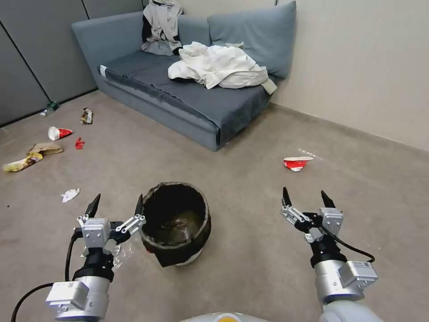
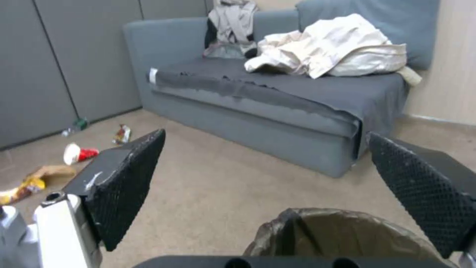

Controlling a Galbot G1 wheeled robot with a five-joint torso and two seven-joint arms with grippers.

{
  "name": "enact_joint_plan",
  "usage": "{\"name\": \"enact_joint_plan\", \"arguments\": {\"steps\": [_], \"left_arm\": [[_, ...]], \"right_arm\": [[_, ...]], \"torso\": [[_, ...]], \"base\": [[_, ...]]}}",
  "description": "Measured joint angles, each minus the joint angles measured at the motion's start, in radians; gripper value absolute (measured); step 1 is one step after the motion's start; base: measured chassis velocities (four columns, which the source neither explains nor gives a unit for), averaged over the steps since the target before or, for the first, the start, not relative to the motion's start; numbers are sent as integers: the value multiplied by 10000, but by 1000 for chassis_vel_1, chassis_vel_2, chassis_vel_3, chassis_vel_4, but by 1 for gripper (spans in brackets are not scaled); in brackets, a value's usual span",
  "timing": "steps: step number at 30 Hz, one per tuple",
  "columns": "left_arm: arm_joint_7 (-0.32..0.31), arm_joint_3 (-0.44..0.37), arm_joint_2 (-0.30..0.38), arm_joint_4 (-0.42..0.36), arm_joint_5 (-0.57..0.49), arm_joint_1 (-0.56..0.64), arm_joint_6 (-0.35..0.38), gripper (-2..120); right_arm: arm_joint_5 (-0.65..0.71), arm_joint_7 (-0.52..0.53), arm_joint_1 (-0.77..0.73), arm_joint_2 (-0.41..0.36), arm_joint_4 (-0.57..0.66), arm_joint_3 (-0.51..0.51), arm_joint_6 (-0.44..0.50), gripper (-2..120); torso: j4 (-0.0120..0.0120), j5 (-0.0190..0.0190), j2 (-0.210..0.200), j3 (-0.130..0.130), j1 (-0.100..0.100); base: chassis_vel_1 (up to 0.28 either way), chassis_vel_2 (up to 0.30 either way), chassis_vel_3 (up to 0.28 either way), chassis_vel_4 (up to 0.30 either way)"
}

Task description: Pick up the trash can from the floor.

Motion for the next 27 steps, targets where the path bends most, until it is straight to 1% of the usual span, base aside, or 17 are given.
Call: {"name": "enact_joint_plan", "arguments": {"steps": [6, 9, 11, 14, 15, 16, 18, 19, 20, 21, 22, 23, 24, 27], "left_arm": [[-78, -112, 295, 261, -364, -300, 343, 100], [-298, -113, 714, 410, -1059, -756, 1046, 100], [-355, -103, 805, 471, -1233, -889, 1173, 100], [-521, -103, 1072, 753, -1643, -1433, 1736, 100], [-521, -103, 1072, 753, -1643, -1433, 1736, 100], [-632, -102, 1151, 829, -1771, -1610, 1992, 100], [-940, -40, 1296, 889, -2015, -1906, 2839, 100], [-940, -40, 1296, 889, -2015, -1906, 2839, 100], [-1065, 1, 1349, 896, -2097, -1991, 3126, 100], [-1083, 7, 1357, 897, -2108, -2003, 3164, 100], [-1409, 157, 1518, 1000, -2314, -2302, 3914, 100], [-1488, 230, 1583, 1104, -2385, -2439, 4193, 100], [-1488, 230, 1583, 1104, -2385, -2439, 4193, 100], [-1756, 417, 1715, 1547, -2604, -2824, 4810, 100]], "right_arm": [[61, 83, 84, -46, -94, 26, -184, 100], [67, 194, 240, -160, -235, -34, -403, 100], [67, 202, 292, -196, -277, -41, -456, 100], [66, 207, 442, -291, -479, -69, -589, 100], [66, 207, 442, -291, -479, -69, -589, 100], [56, 207, 450, -297, -531, -90, -599, 100], [25, 207, 434, -301, -585, -112, -602, 100], [25, 207, 434, -301, -585, -112, -602, 100], [15, 207, 424, -308, -593, -115, -601, 100], [14, 206, 422, -308, -594, -115, -601, 100], [-2, 205, 410, -347, -607, -114, -601, 100], [-5, 204, 408, -365, -610, -105, -601, 100], [-5, 204, 408, -365, -610, -105, -601, 100], [-14, 204, 401, -430, -644, -67, -601, 100]], "torso": [[0, 0, 0, -1, -2], [0, -1, 1, -1, -2], [0, 0, 0, 0, -1], [0, -1, 0, 0, -1], [0, -1, 0, 0, -1], [0, -1, 0, 0, -1], [0, -1, 0, 0, -2], [0, -1, 0, 0, -2], [-1, -1, 0, 0, -1], [-1, -1, 0, 0, -2], [-1, 1, 0, 0, -2], [0, 0, 0, 0, -2], [0, 0, 0, 0, -2], [0, -1, 0, 0, -1]], "base": [[-2, 9, 7, -2], [0, 0, 0, 0], [0, 0, 0, 0], [0, 0, 0, 0], [0, 0, 0, 0], [0, 0, 0, 0], [0, 0, 0, 0], [0, 0, 0, 0], [0, 0, 0, 0], [0, 0, 0, 0], [0, 0, 0, 0], [0, 0, 0, 0], [0, 0, 0, 0], [0, 0, 0, 0]]}}
